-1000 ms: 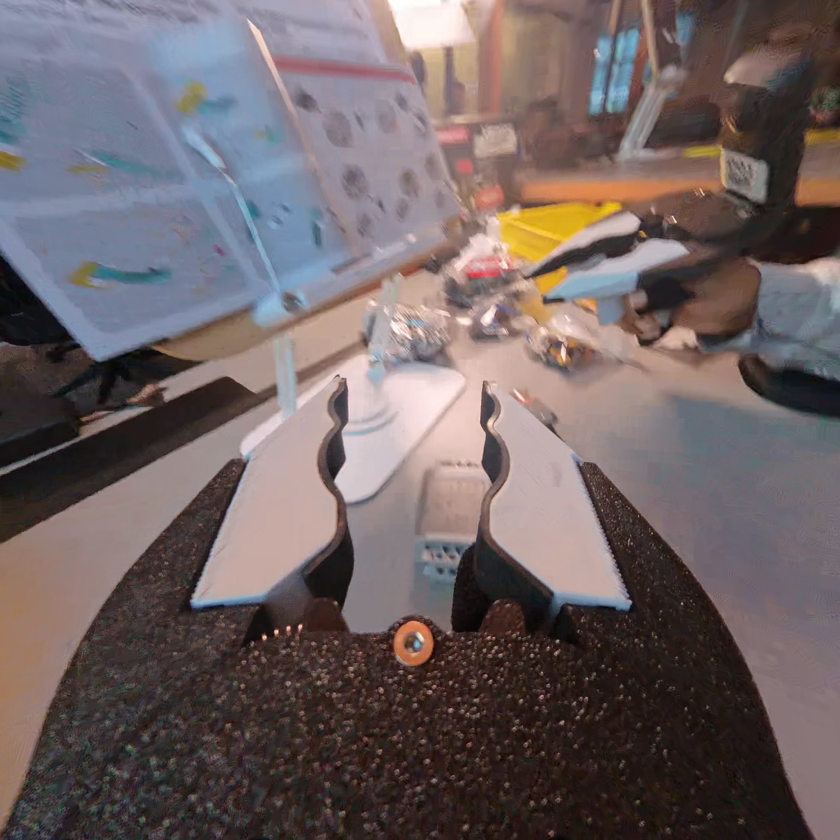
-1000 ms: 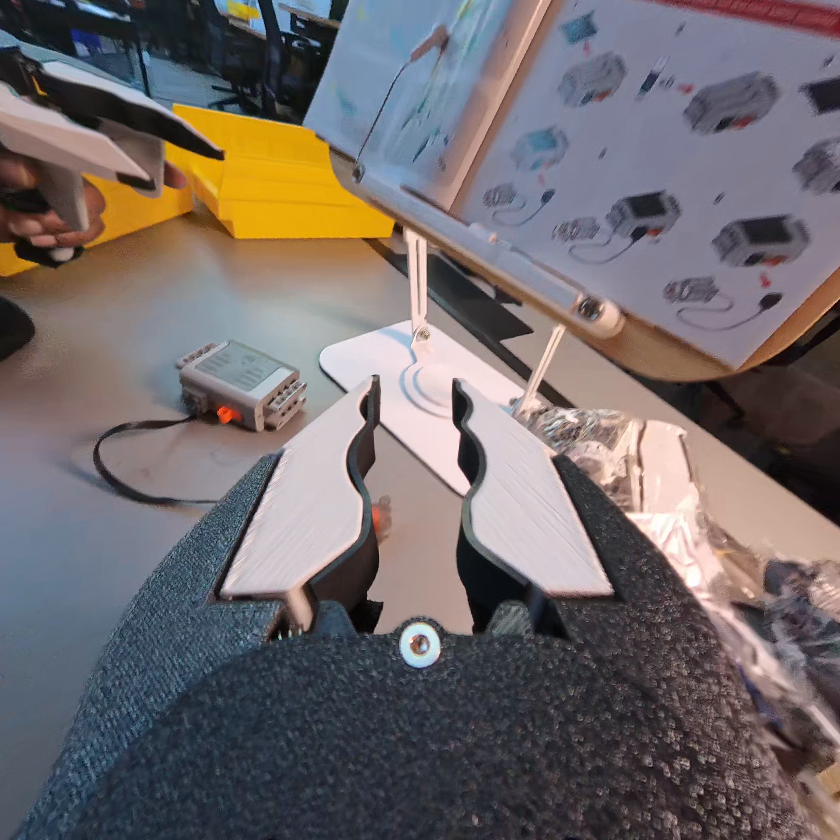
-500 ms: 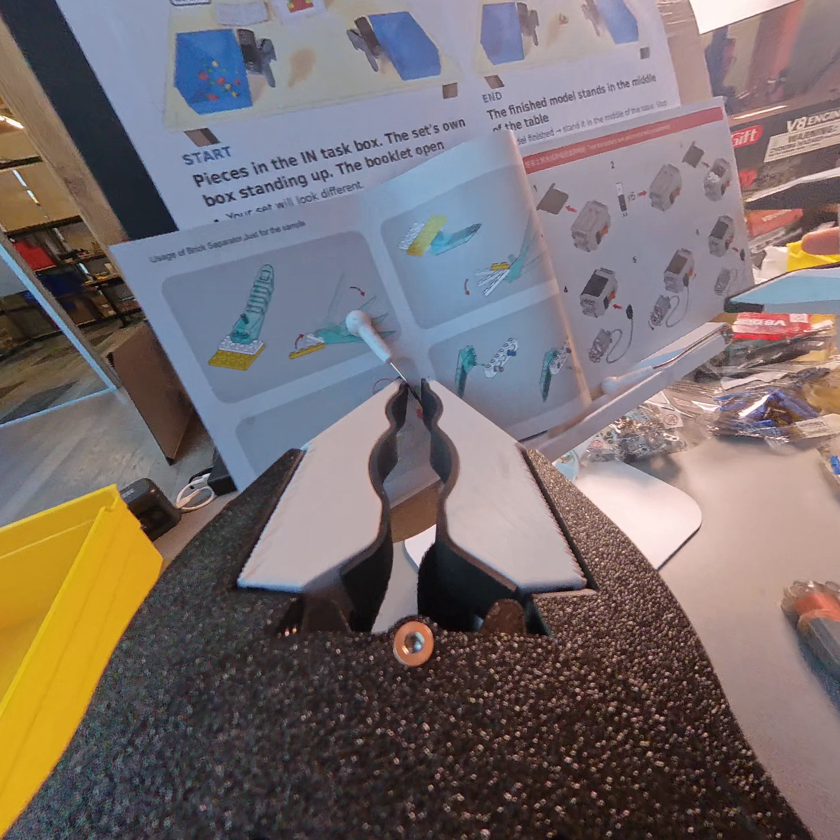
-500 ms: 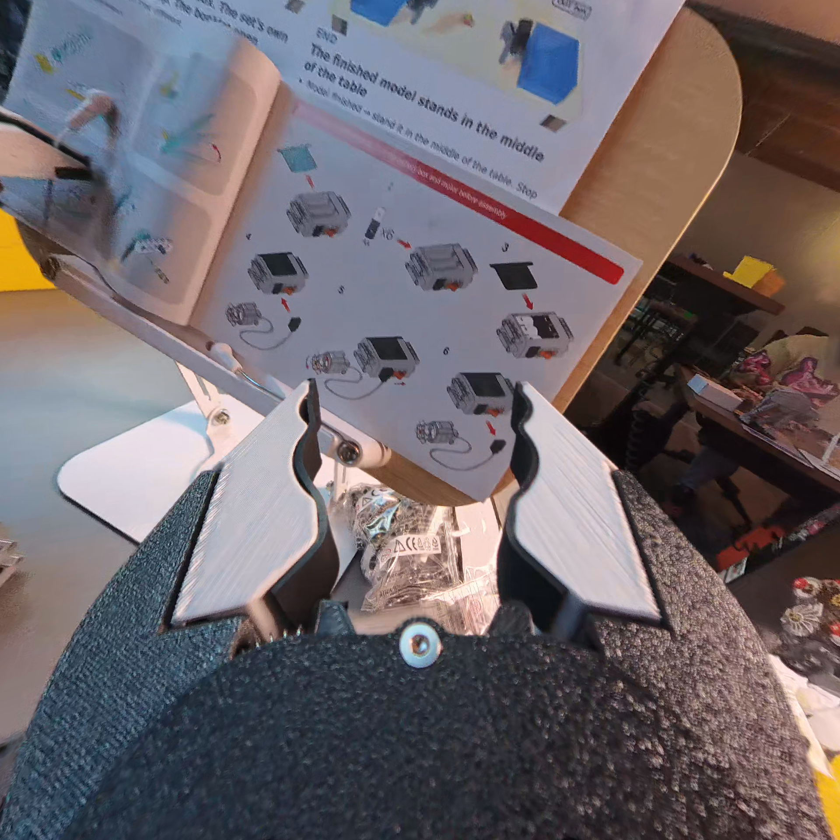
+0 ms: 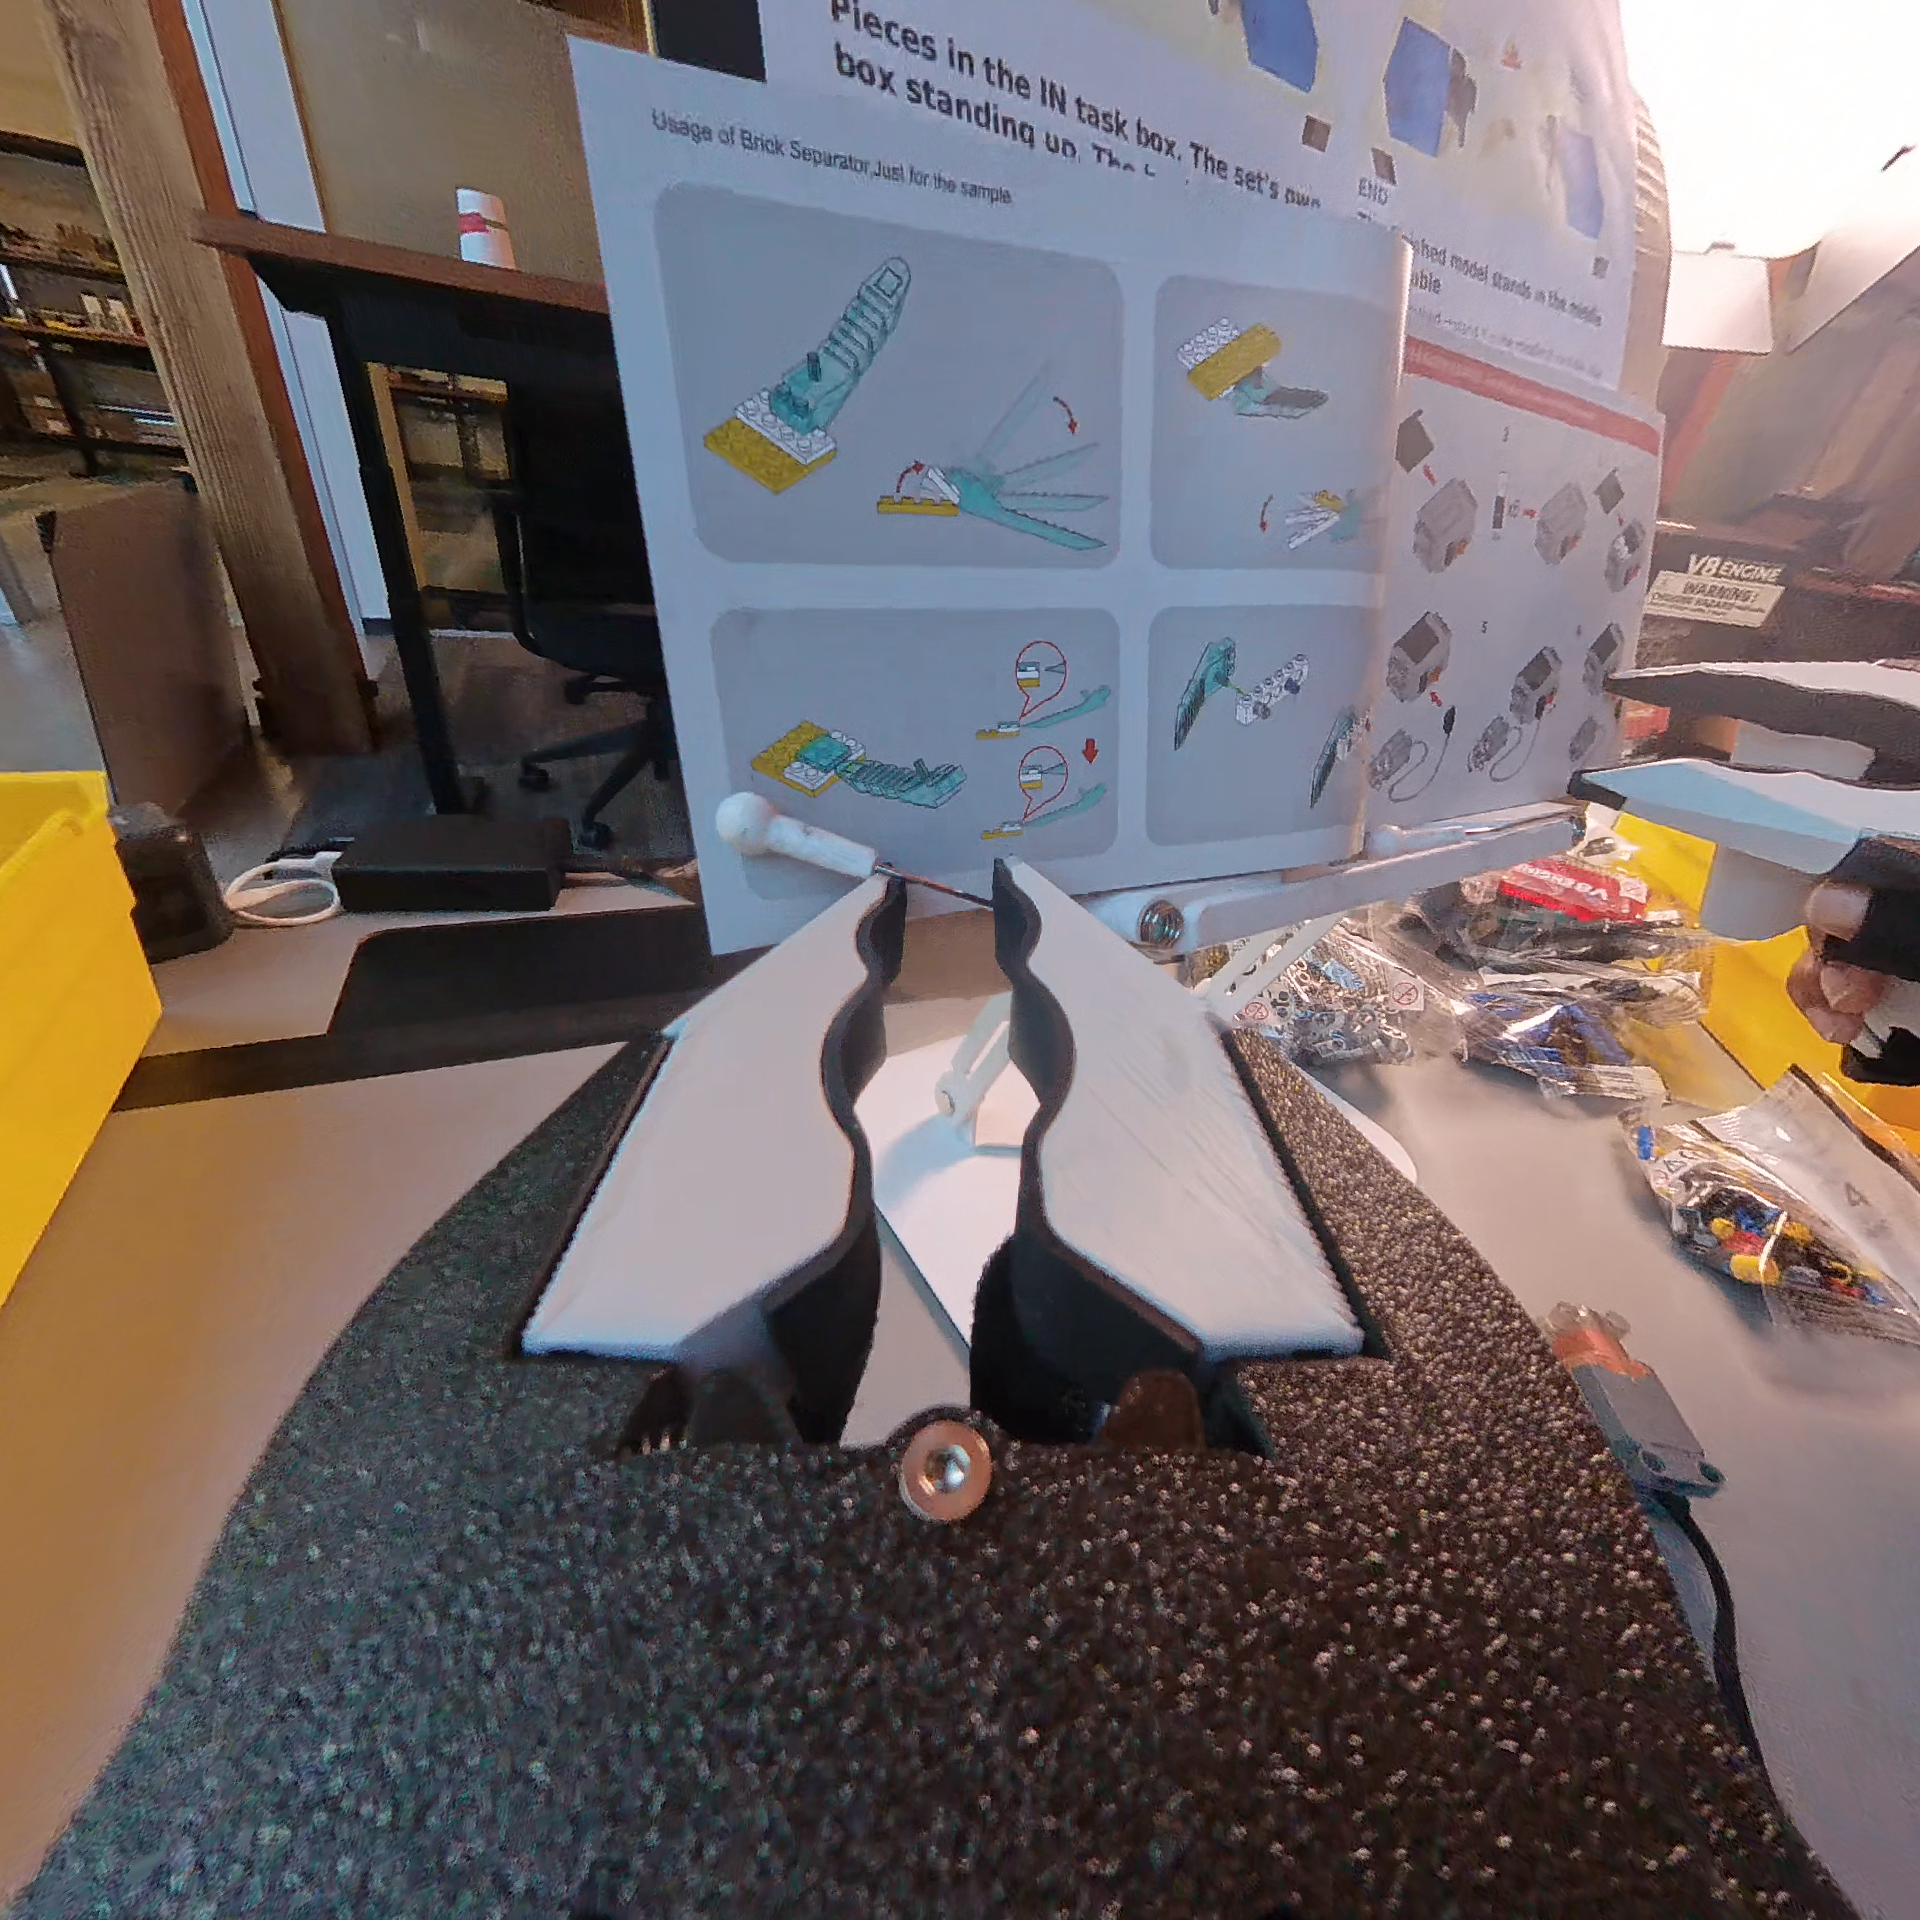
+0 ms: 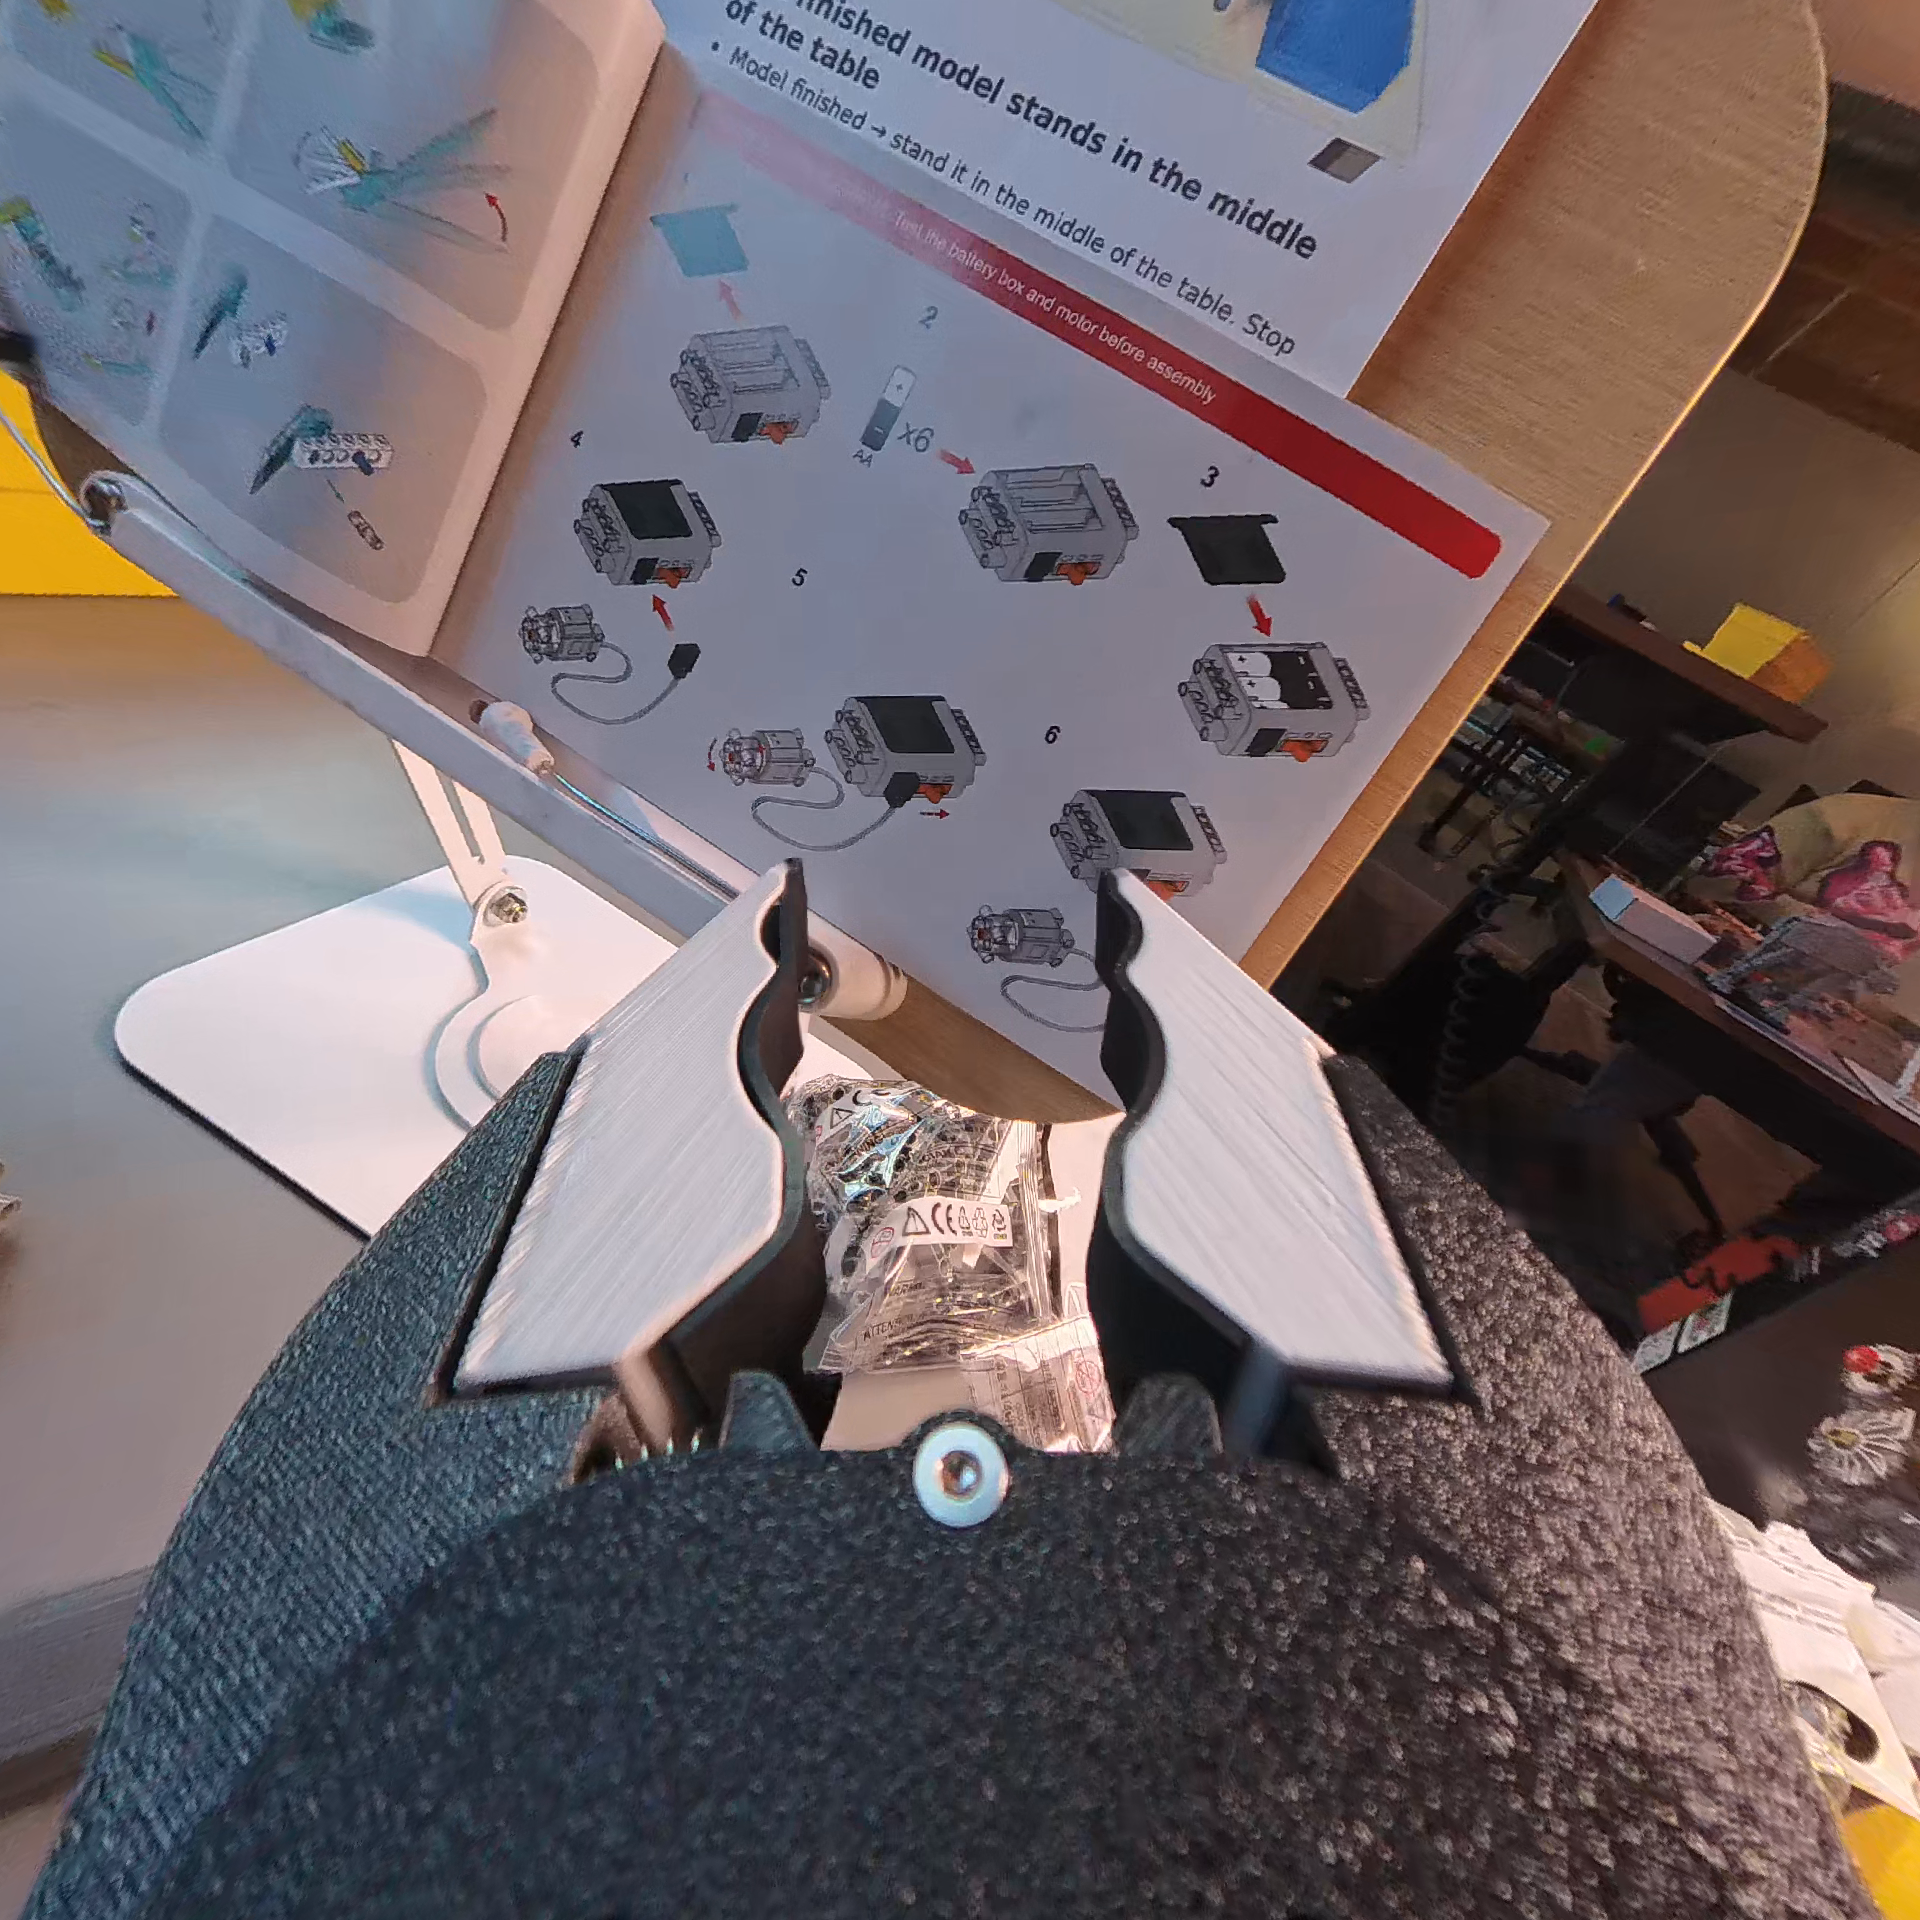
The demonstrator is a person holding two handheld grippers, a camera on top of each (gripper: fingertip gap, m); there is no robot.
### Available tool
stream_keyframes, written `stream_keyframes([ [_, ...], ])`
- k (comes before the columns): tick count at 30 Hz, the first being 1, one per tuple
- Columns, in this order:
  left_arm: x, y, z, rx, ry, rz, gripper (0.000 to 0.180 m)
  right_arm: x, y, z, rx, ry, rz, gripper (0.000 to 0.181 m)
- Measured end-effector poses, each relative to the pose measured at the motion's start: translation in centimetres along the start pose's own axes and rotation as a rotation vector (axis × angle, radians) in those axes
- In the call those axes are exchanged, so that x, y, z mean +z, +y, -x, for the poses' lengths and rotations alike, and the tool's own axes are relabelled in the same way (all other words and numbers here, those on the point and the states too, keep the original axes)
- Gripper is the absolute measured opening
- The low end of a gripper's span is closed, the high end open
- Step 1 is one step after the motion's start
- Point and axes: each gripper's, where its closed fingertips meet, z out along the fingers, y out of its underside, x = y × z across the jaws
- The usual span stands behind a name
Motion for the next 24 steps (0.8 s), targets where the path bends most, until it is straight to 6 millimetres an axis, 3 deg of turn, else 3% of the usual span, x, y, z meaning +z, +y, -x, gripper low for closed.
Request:
stream_keyframes([
  [6, -0.3, 0.6, 0.1, -0.008, -0.001, 0.004, 0.015, 0.1, 0.2, 0.7, -0.004, -0.013, 0.018, 0.058],
  [11, -0.9, 1.4, 0.0, -0.138, 0.041, 0.009, 0.016, 0.1, 0.3, 0.6, 0.008, -0.012, 0.024, 0.059],
  [14, -2.4, 1.8, 1.6, -0.053, -0.049, 0.012, 0.013, 0.1, 0.4, 0.6, 0.029, -0.017, 0.024, 0.059],
  [21, -4.4, -0.5, 0.7, 0.159, -0.101, -0.045, 0.058, 0.2, 0.4, 0.6, 0.052, -0.010, 0.016, 0.059],
  [24, -5.3, -2.6, -0.2, 0.171, -0.083, -0.112, 0.063, -0.3, -0.9, 1.3, 0.045, -0.031, -0.009, 0.062],
])
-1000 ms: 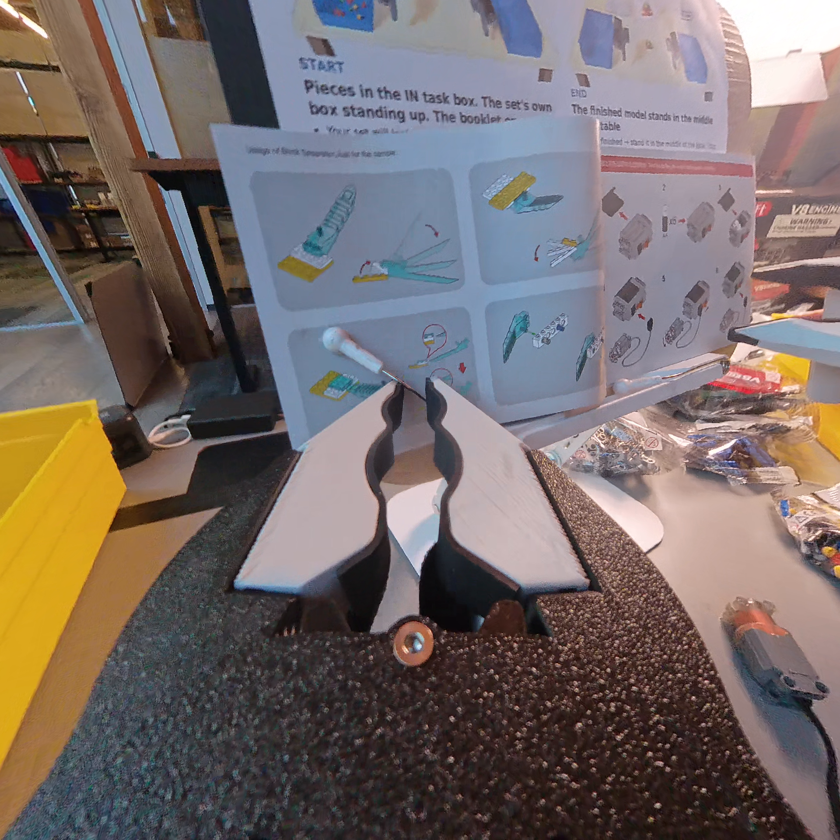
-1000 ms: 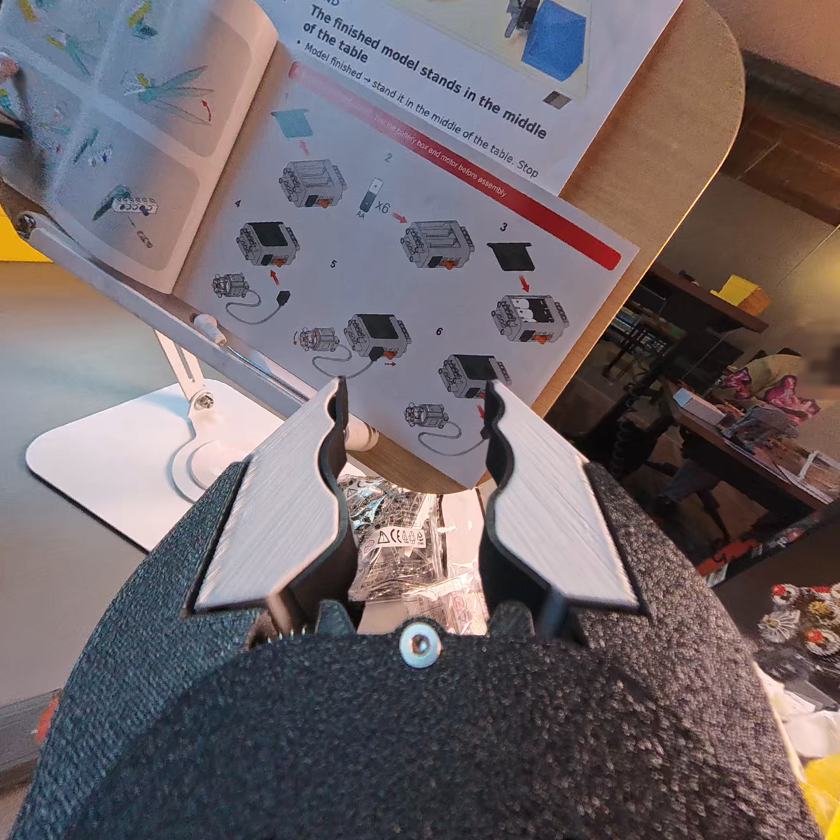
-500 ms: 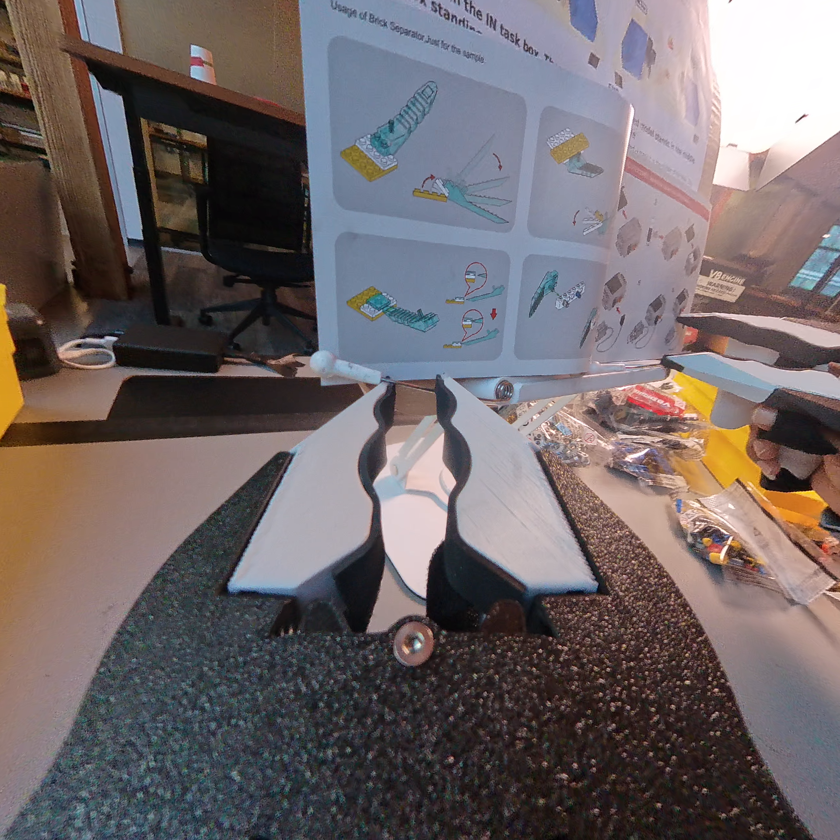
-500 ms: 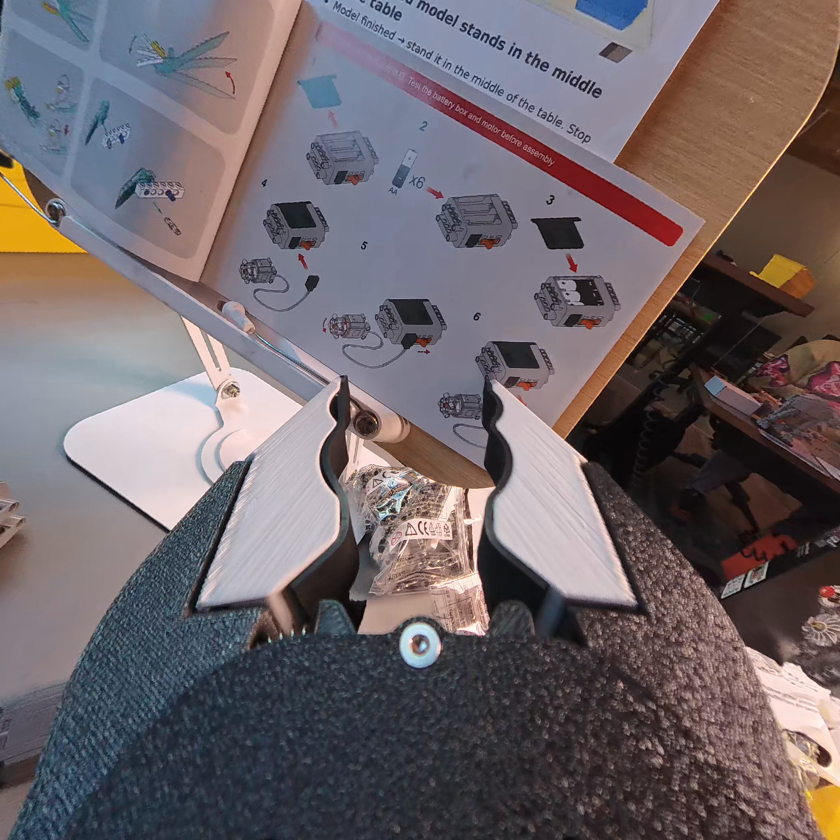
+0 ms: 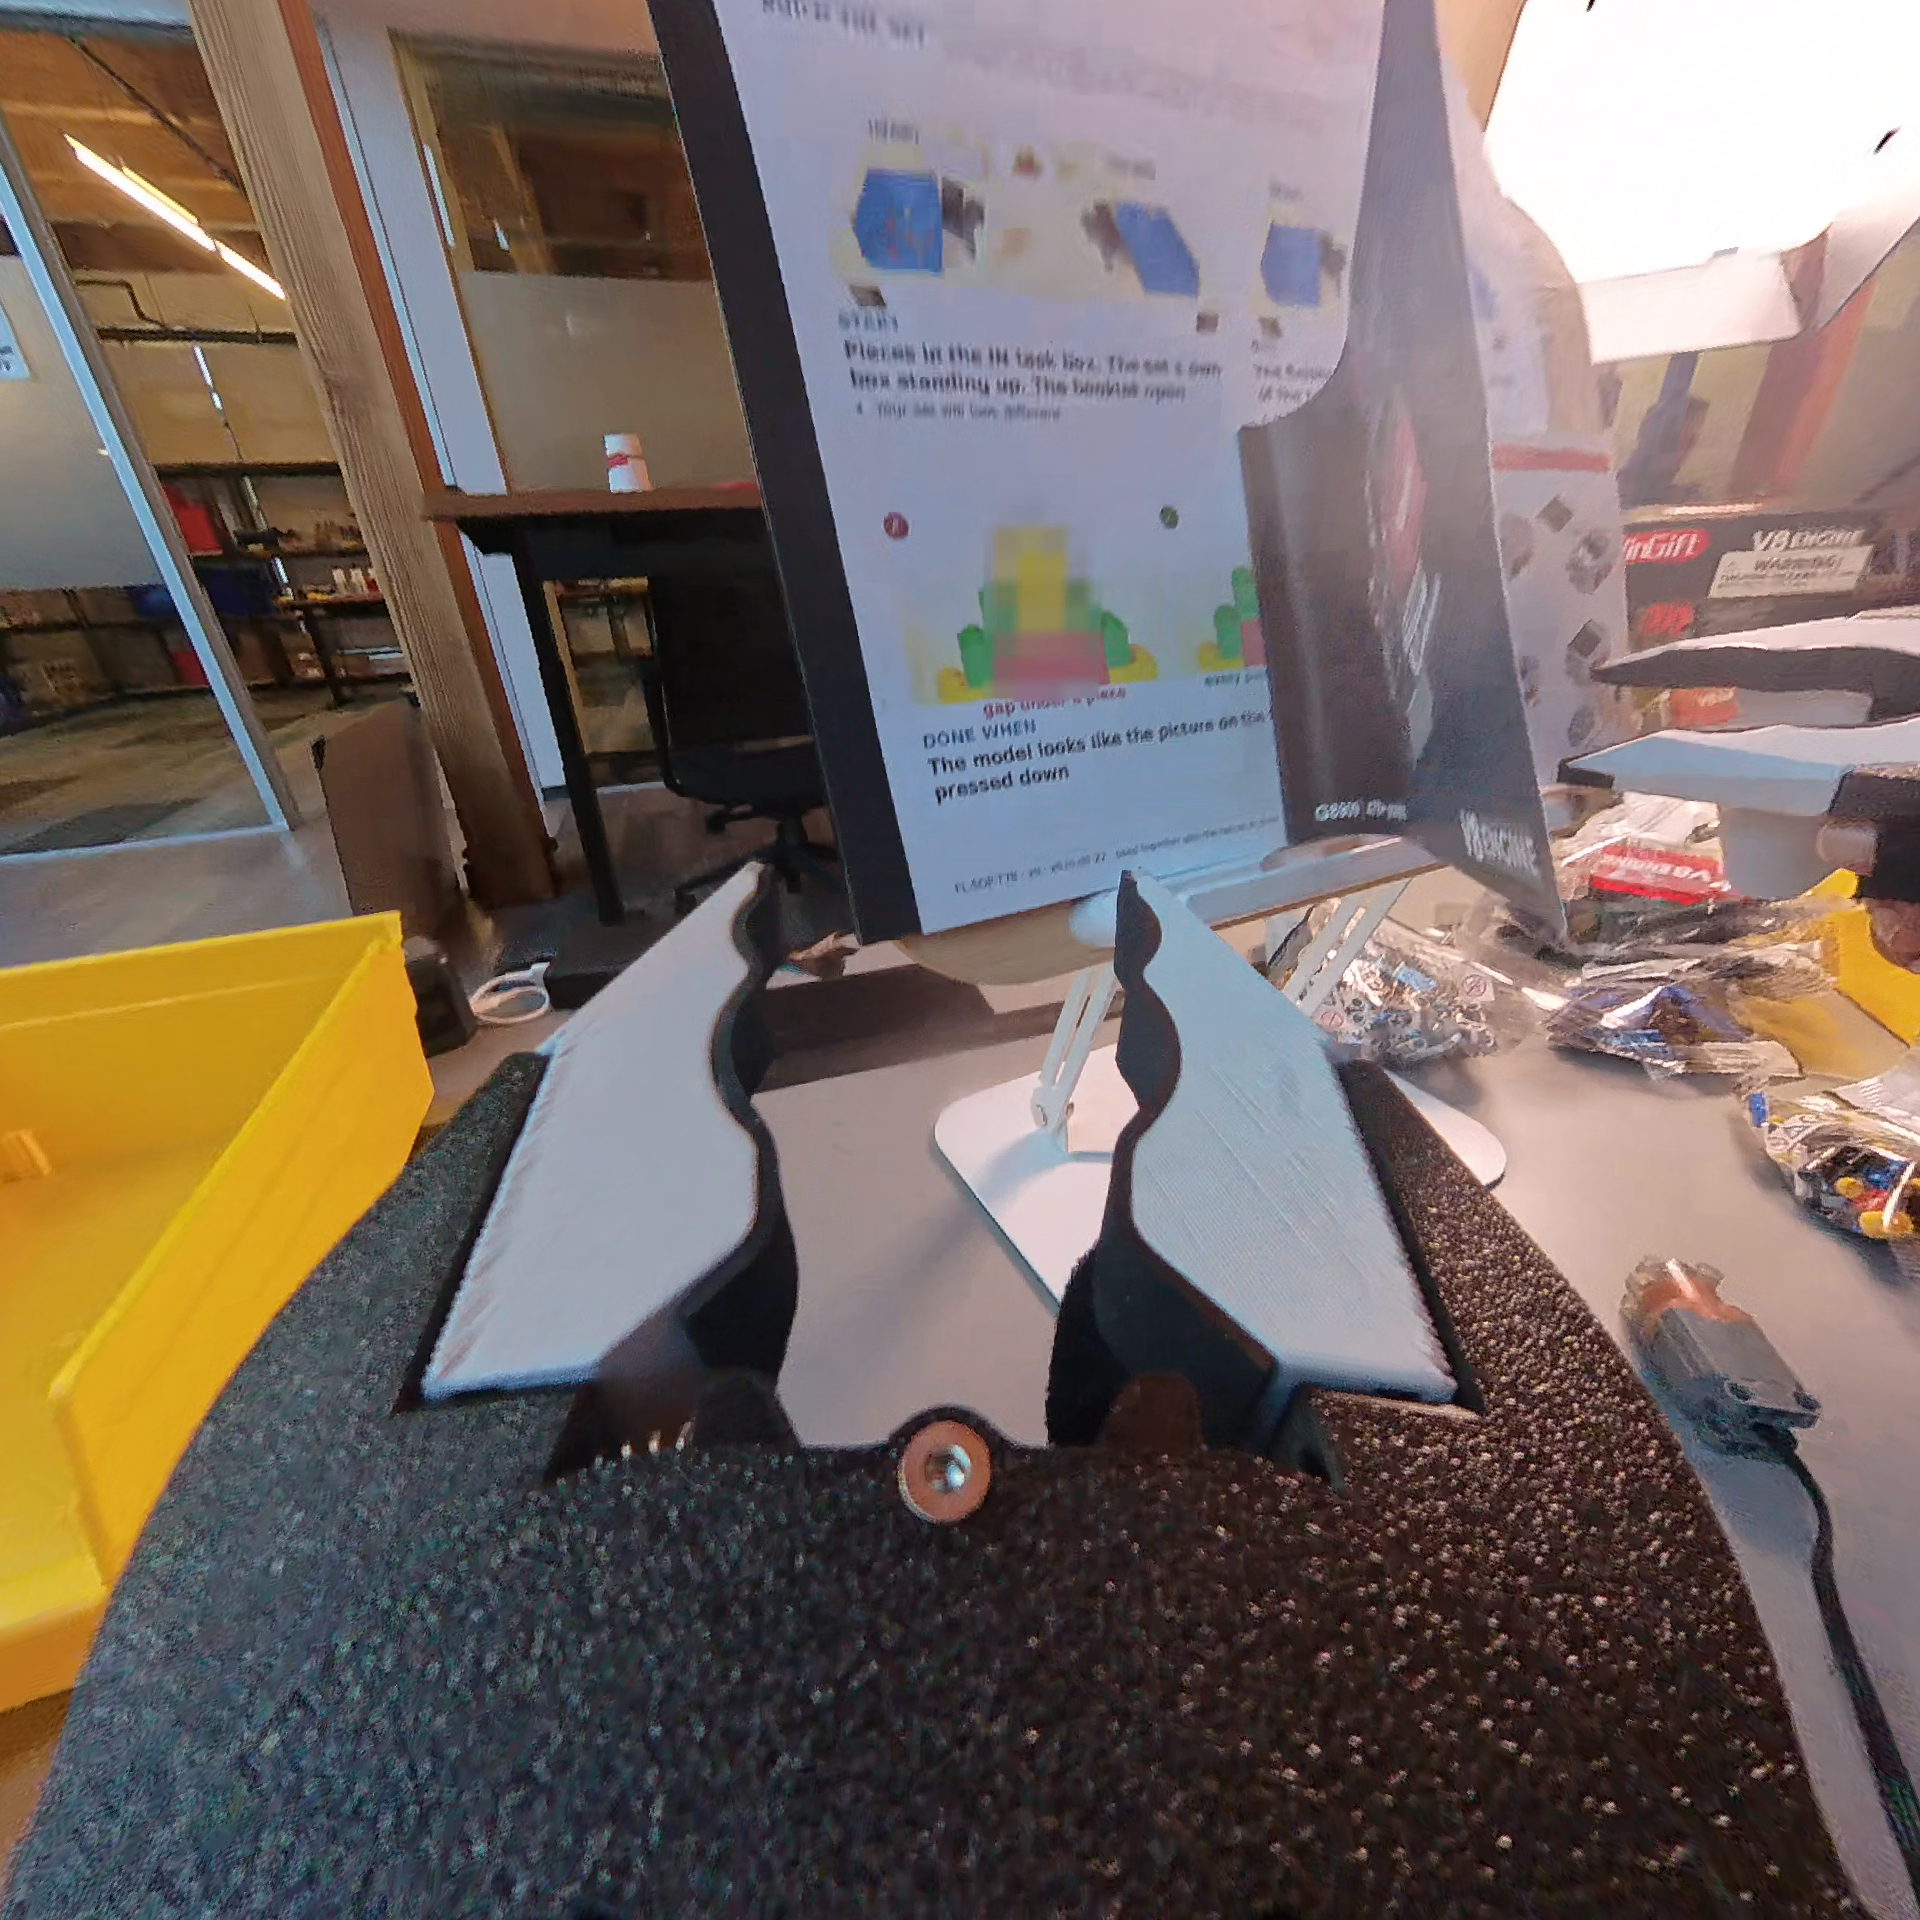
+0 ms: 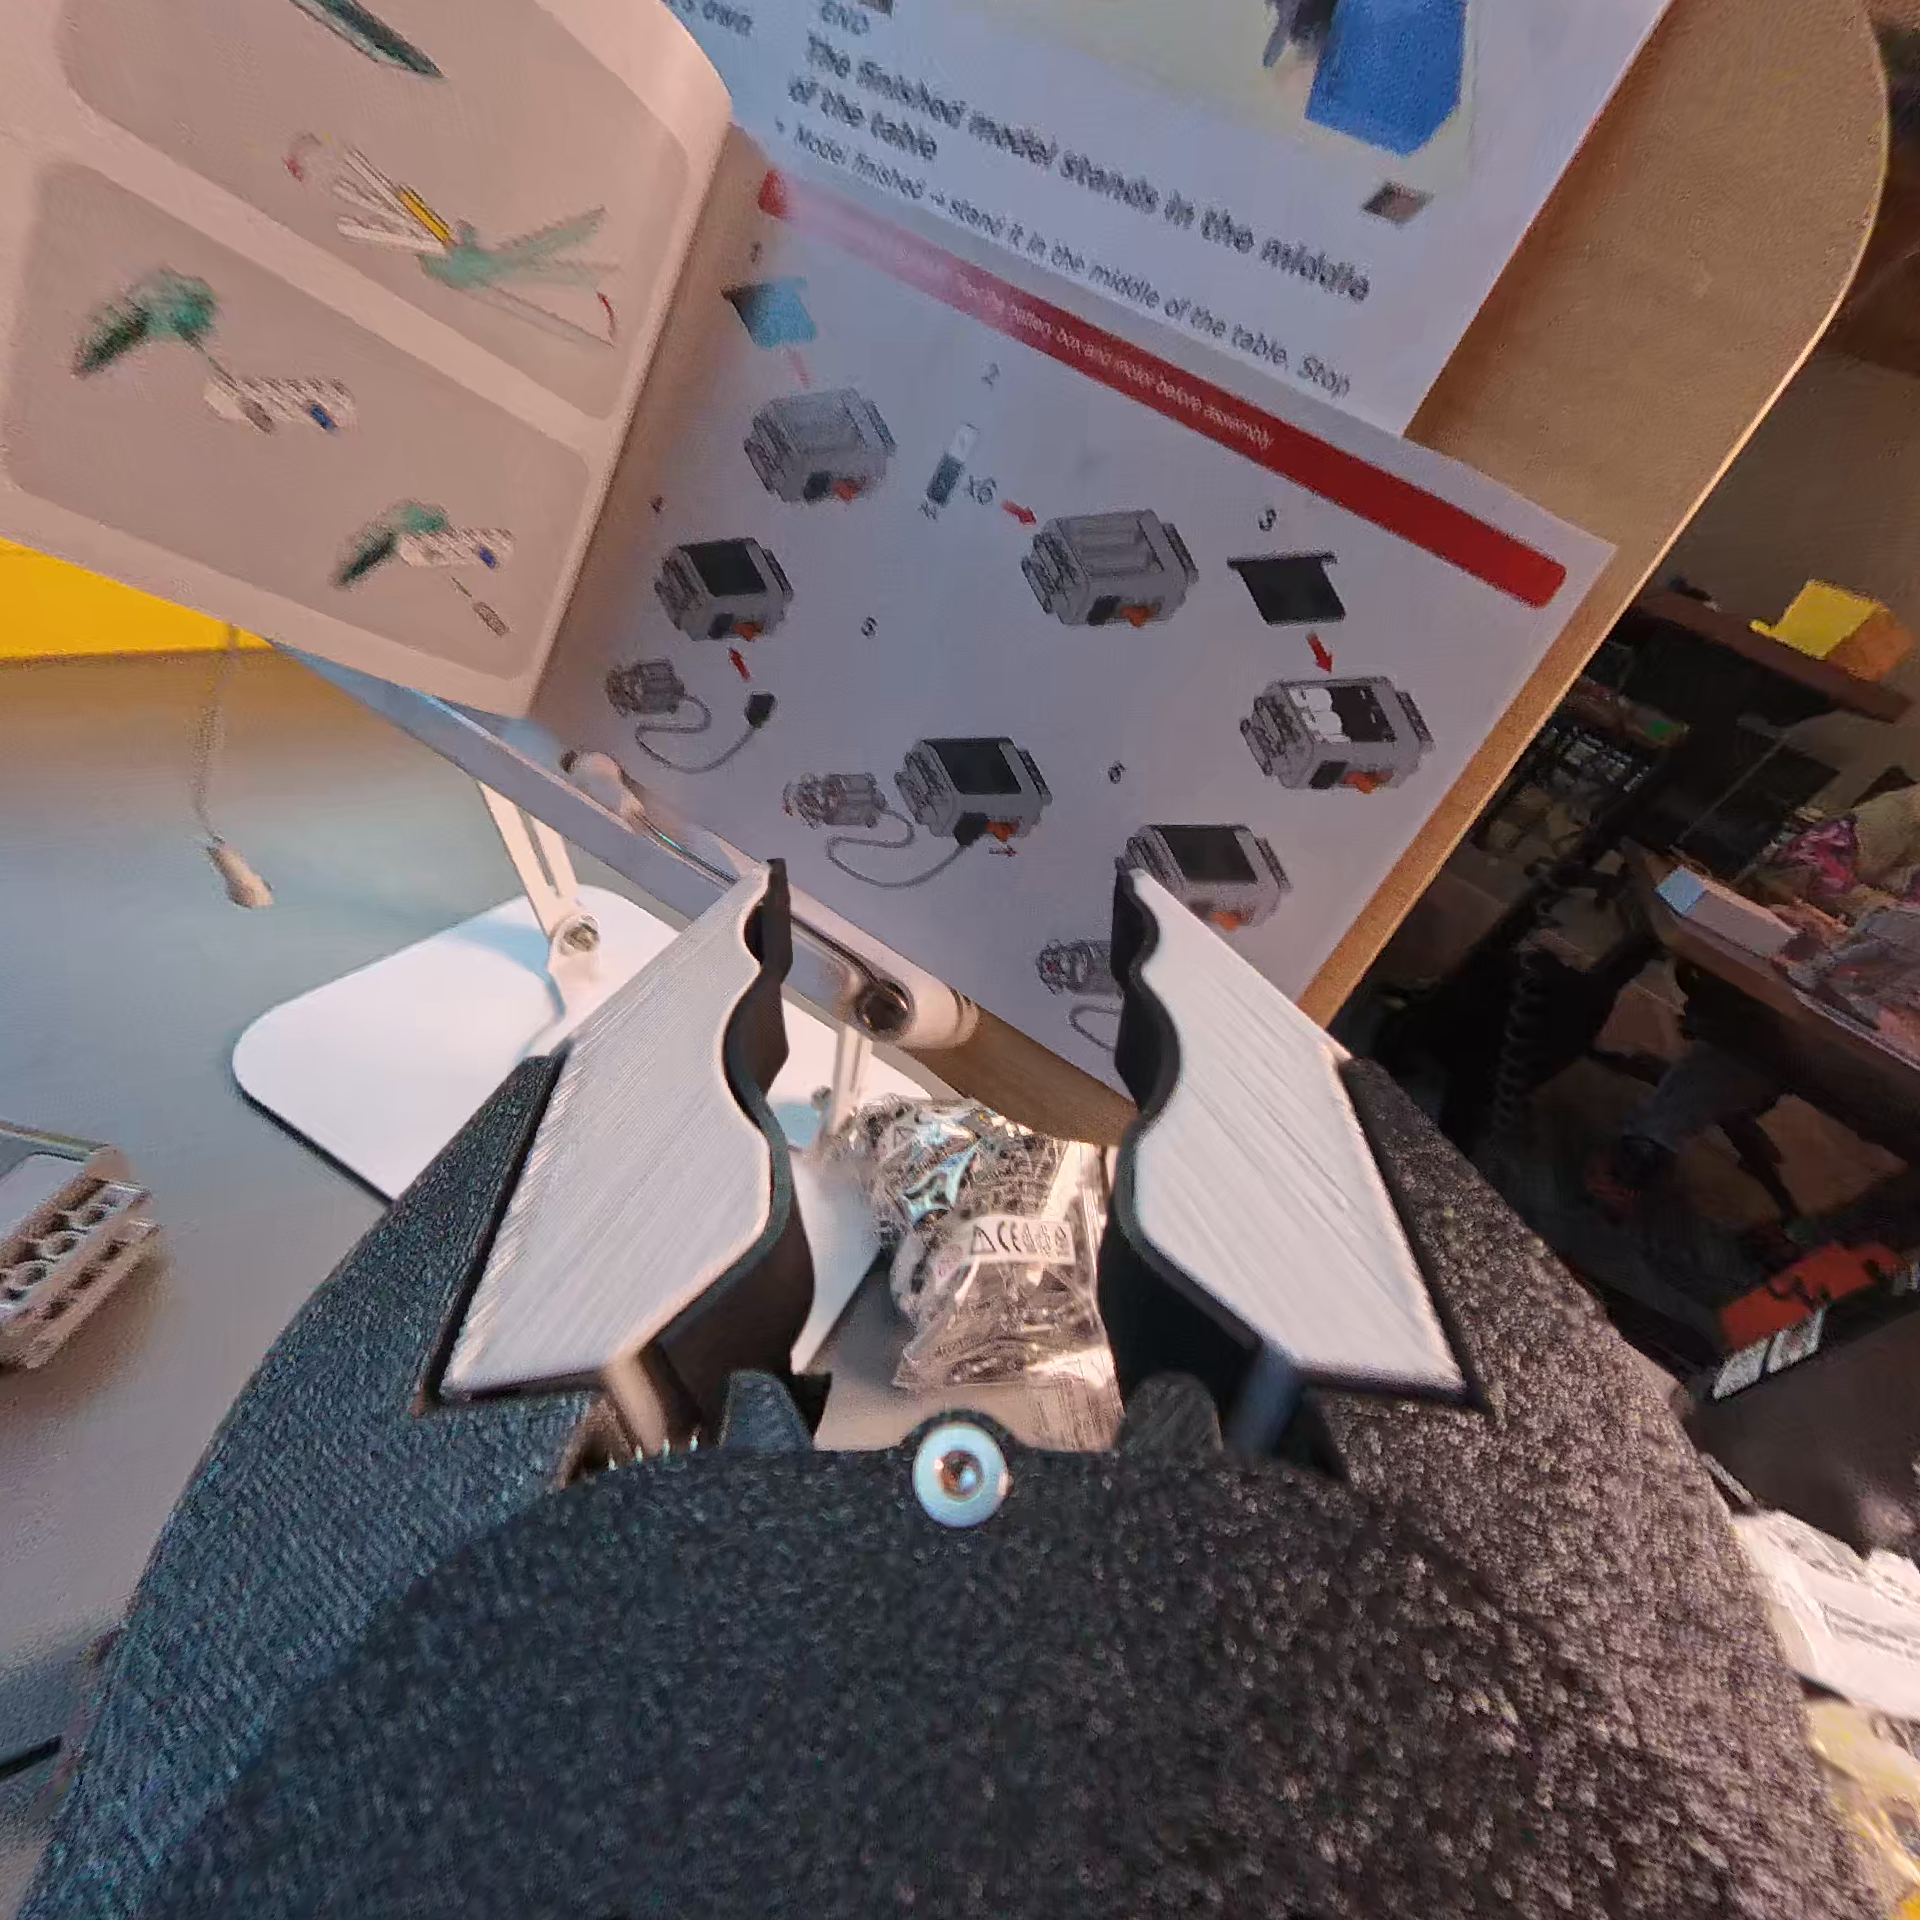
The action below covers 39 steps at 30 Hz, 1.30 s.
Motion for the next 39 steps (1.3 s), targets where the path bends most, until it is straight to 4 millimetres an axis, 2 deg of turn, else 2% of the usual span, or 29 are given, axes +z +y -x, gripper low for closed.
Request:
stream_keyframes([
  [3, -1.3, -2.1, 0.5, -0.004, -0.012, -0.060, 0.055, -0.9, -4.6, 3.2, -0.030, -0.068, -0.128, 0.056],
  [5, -2.0, -3.5, 0.3, 0.006, -0.013, -0.100, 0.052, -0.2, -6.6, 6.0, -0.094, -0.094, -0.143, 0.054],
  [8, -2.8, -6.6, -1.2, 0.052, -0.007, -0.180, 0.047, 3.0, -6.8, 8.4, -0.175, -0.052, -0.067, 0.050],
  [11, -3.2, -9.5, -3.5, 0.122, 0.014, -0.231, 0.035, 6.1, -6.5, 9.3, -0.294, 0.039, -0.021, 0.050],
  [13, -1.8, -8.6, -5.0, 0.156, 0.064, -0.123, 0.030, 7.0, -6.3, 9.5, -0.401, 0.109, -0.003, 0.053],
  [15, 0.4, -6.3, -5.8, 0.156, 0.124, 0.006, 0.030, 7.4, -6.0, 9.7, -0.414, 0.126, -0.005, 0.060],
  [19, 4.9, -3.1, -4.1, 0.177, 0.086, 0.051, 0.027, 7.0, -5.5, 9.8, -0.347, 0.053, 0.005, 0.064],
  [22, 7.2, -0.7, -2.6, 0.270, 0.022, 0.120, 0.027, 5.2, -5.7, 8.0, -0.282, 0.061, -0.006, 0.074],
  [24, 7.7, 0.1, -2.1, 0.318, -0.004, 0.131, 0.027, 3.7, -5.7, 5.2, -0.207, 0.122, -0.014, 0.078],
  [26, 7.9, 0.5, -1.9, 0.369, -0.018, 0.118, 0.027, 2.7, -5.1, 1.8, -0.121, 0.189, -0.014, 0.090],
  [28, 7.9, 0.5, -1.9, 0.391, -0.020, 0.111, 0.027, 2.0, -4.5, -1.1, -0.015, 0.223, -0.023, 0.101],
  [30, 7.8, 0.6, -1.8, 0.386, -0.014, 0.116, 0.027, 2.1, -4.1, -3.1, 0.011, 0.245, -0.013, 0.111],
  [33, 7.8, 0.6, -1.8, 0.364, 0.012, 0.107, 0.027, 3.4, -3.0, -4.0, -0.033, 0.227, 0.043, 0.115],
  [36, 7.8, 0.7, -1.7, 0.363, 0.022, 0.103, 0.027, 3.6, -3.0, -4.1, -0.029, 0.239, 0.033, 0.114],
  [38, 7.8, 0.7, -1.7, 0.358, 0.026, 0.097, 0.027, 3.5, -2.9, -3.9, -0.017, 0.235, 0.026, 0.110],
  [39, 7.8, 0.7, -1.7, 0.353, 0.028, 0.094, 0.027, 3.4, -2.9, -3.7, -0.016, 0.229, 0.022, 0.102],
])
